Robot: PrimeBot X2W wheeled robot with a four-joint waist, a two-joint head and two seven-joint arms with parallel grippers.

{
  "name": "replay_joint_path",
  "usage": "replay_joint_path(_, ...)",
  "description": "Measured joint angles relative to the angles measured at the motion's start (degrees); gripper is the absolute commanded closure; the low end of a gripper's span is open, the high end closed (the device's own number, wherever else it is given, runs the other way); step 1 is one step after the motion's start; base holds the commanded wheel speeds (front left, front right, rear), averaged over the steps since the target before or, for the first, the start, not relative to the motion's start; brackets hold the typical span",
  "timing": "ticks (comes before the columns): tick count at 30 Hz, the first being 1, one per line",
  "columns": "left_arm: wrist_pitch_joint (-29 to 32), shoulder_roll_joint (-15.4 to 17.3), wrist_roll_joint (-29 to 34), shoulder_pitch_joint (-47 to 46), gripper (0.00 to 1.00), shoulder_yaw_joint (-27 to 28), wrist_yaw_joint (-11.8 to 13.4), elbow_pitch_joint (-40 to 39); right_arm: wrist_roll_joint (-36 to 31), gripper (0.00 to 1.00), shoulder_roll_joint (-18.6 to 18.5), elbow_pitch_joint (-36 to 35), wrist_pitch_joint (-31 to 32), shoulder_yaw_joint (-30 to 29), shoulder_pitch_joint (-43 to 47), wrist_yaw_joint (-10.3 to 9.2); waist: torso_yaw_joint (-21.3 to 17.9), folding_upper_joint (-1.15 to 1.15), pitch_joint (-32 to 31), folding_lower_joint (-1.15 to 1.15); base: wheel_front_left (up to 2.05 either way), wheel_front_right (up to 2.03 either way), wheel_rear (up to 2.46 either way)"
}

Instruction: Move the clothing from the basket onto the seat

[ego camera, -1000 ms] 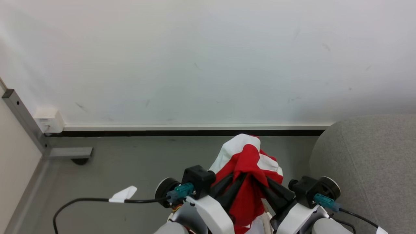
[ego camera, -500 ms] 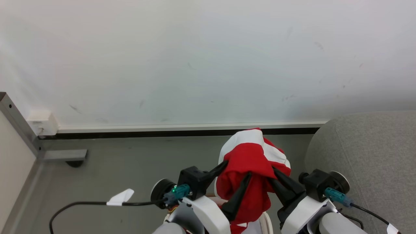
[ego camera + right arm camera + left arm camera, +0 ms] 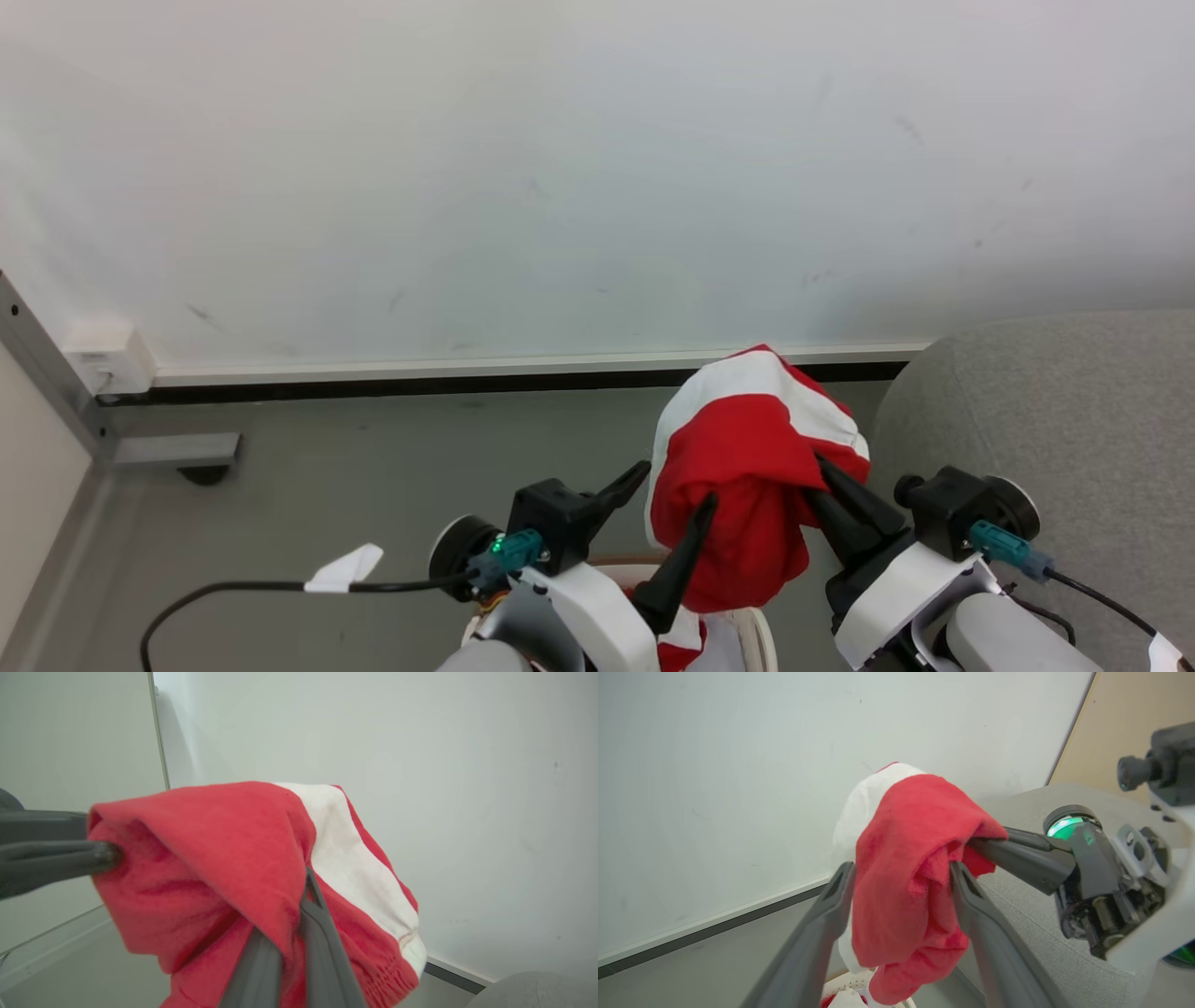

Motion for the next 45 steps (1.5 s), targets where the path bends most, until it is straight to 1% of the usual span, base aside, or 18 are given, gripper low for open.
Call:
replay_joint_path(6, -0.12, 0.35, -0.1, 0.01, 0.0, 0.18, 0.24, -0.15, -0.4, 1.0, -0.51, -0.65, 0.0, -1.46, 0.09, 0.0, -1.79, 0.0, 0.23, 0.0, 0.0, 0.0, 0.0)
replay_joint_path(12, -0.56, 0.36, -0.16, 0.01, 0.0, 0.09, 0.4, -0.15, -0.58, 1.0, -1.69, -1.41, 0.01, -3.21, 0.22, 0.0, -4.92, 0.0, 0.6, 0.0, 0.0, 0.0, 0.0)
replay_joint_path(23, -1.68, -0.25, -0.33, -0.04, 0.0, -0.37, 0.38, 0.67, -1.32, 1.0, -4.28, -3.03, 0.01, -5.9, 1.08, 0.0, -13.29, 0.0, 1.25, 0.0, 0.0, 0.0, 0.0)
replay_joint_path(27, -2.11, -0.46, -0.33, -0.08, 0.0, -0.59, 0.3, 1.13, -1.44, 1.0, -5.54, -3.32, 0.02, -6.05, 1.35, 0.0, -16.71, 0.0, 1.6, 0.0, 0.0, 0.0, 0.0)
replay_joint_path(33, -2.59, -1.26, -0.33, -0.65, 0.0, -0.98, 0.15, 1.52, -1.44, 1.0, -6.15, -4.23, 0.02, -7.15, 1.44, 0.0, -21.16, 0.0, 2.45, 0.0, 0.0, 0.0, 0.0)
replay_joint_path(39, -2.78, -1.81, -0.03, -1.94, 0.0, -1.85, 0.14, 1.9, -1.79, 1.0, -7.0, -4.15, 0.02, -11.44, 1.57, 0.0, -22.78, 0.0, 5.05, 0.0, 0.0, 0.0, 0.0)
replay_joint_path(41, -2.21, -1.86, 0.67, -3.14, 0.0, -2.35, 0.03, 1.76, -2.15, 1.0, -7.42, -4.12, 0.02, -14.38, 1.33, 0.0, -22.79, 0.0, 6.56, 0.0, 0.0, 0.0, 0.0)
replay_joint_path(45, -0.98, -1.7, 2.78, -7.59, 0.0, -3.24, -0.98, 1.53, -3.34, 1.0, -8.22, -3.43, 0.01, -21.95, -1.36, 0.0, -22.0, 0.0, 11.08, 0.0, 0.0, 0.0, 0.0)
